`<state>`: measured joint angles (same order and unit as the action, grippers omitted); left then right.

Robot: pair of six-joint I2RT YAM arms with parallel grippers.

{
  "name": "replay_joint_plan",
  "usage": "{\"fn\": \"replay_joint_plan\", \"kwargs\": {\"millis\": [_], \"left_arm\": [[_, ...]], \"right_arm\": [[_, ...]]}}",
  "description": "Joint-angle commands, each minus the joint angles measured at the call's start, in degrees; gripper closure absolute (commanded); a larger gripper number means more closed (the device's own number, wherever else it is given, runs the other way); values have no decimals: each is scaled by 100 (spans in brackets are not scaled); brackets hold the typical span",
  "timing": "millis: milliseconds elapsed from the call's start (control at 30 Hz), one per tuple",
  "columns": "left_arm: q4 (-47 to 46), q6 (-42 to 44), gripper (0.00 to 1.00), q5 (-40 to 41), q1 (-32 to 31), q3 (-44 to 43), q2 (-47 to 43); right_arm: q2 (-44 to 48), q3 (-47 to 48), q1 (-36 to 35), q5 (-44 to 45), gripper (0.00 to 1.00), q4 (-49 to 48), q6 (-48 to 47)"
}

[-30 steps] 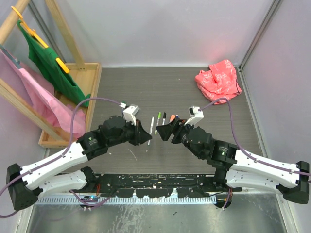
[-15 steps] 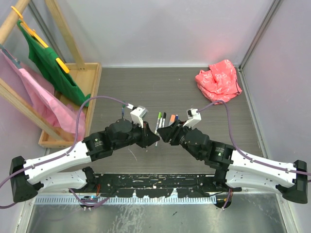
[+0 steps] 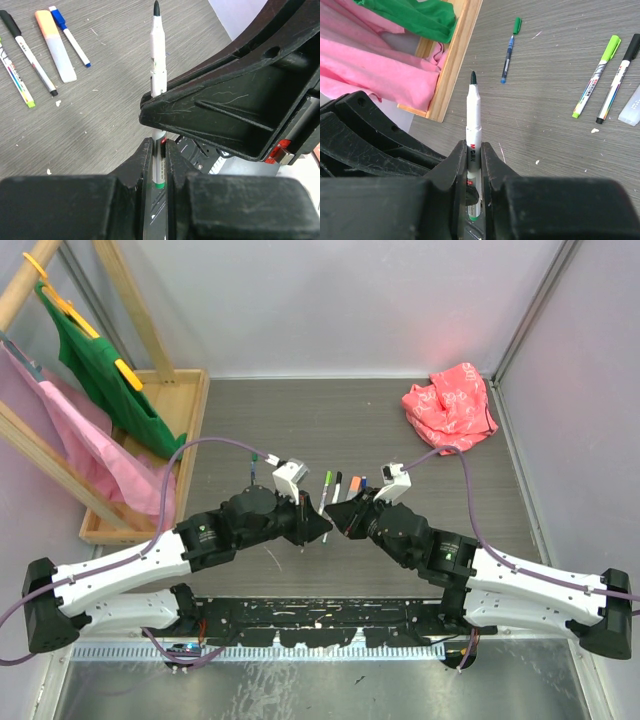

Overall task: Insert the pens into the pen caps
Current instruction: Pick up the pen from the center of the board, then pick up the pen cap from the center of the board.

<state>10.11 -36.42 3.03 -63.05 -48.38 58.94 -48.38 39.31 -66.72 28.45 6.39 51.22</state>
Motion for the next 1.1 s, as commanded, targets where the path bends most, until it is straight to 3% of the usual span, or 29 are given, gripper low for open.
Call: {"fn": "replay_joint_plan", "kwargs": {"millis": [0, 100, 300, 400, 567, 767, 1067], "left_arm": [[-171, 102, 87, 232, -32, -274, -19], [75, 137, 71, 550, -32, -295, -136], [845, 480, 62, 1277, 45, -479, -343], [1251, 700, 61, 1399, 389, -564, -337], [1712, 1293, 60, 1182, 1539, -744, -9], [1389, 1701, 60, 713, 2744, -716, 566], [786, 1813, 60, 295, 3657, -760, 1645]], "right_arm": [[74, 26, 21, 23, 95, -331, -23], [81, 38, 19, 111, 97, -197, -33], [197, 3, 18, 291, 97, 75, -81], [281, -9, 18, 381, 98, 305, -104], [504, -68, 19, 433, 99, 587, -113], [720, -113, 19, 430, 99, 891, -90], [1005, -343, 17, 297, 99, 967, 65]]}}
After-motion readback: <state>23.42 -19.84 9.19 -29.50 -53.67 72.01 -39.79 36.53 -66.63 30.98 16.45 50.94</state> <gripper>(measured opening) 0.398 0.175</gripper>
